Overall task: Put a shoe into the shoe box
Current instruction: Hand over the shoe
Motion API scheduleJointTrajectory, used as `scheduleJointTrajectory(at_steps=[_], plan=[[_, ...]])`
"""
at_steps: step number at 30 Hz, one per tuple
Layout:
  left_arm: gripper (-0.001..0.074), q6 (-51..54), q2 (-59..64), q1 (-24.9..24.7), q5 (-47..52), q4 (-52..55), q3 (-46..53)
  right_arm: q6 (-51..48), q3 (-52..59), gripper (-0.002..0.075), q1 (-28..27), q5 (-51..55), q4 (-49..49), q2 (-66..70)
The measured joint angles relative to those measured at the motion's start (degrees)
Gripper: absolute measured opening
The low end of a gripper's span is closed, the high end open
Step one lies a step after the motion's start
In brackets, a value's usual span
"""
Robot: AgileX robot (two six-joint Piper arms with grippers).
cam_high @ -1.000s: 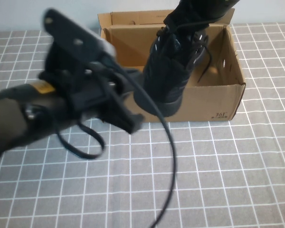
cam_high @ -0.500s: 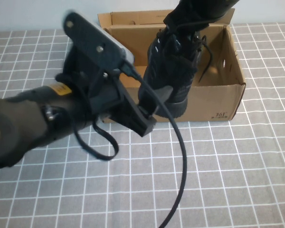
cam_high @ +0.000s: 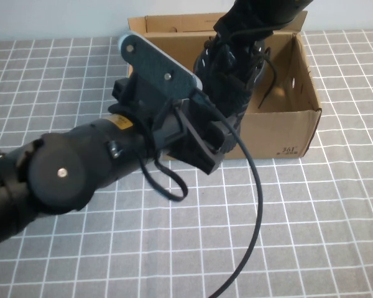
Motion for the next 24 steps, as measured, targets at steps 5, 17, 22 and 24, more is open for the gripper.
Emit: scheduleJointTrajectory(at_steps=[5,17,22,24], plan=[[0.064,0.0,3.3,0.0,-2.1,2.1,-1.5,0.0,0.0,-0.0006,0.0,0.0,0.1,0.0],[0.0491,0.0,9.1,0.0,-8.5,2.5,-3.6,0.0,0.0,-0.0006,0.0,0.0,0.1,0.0],[0.0393,0.0,9.3,0.0,-11.1,2.5,-3.6,0.0,0.0,-0.0006,0.0,-0.1,0.0,0.0],[0.0362,0.0,9.3,0.0,-11.4,2.5,-3.6,0.0,0.0,-0.0006,0.0,-0.1,0.0,0.0]])
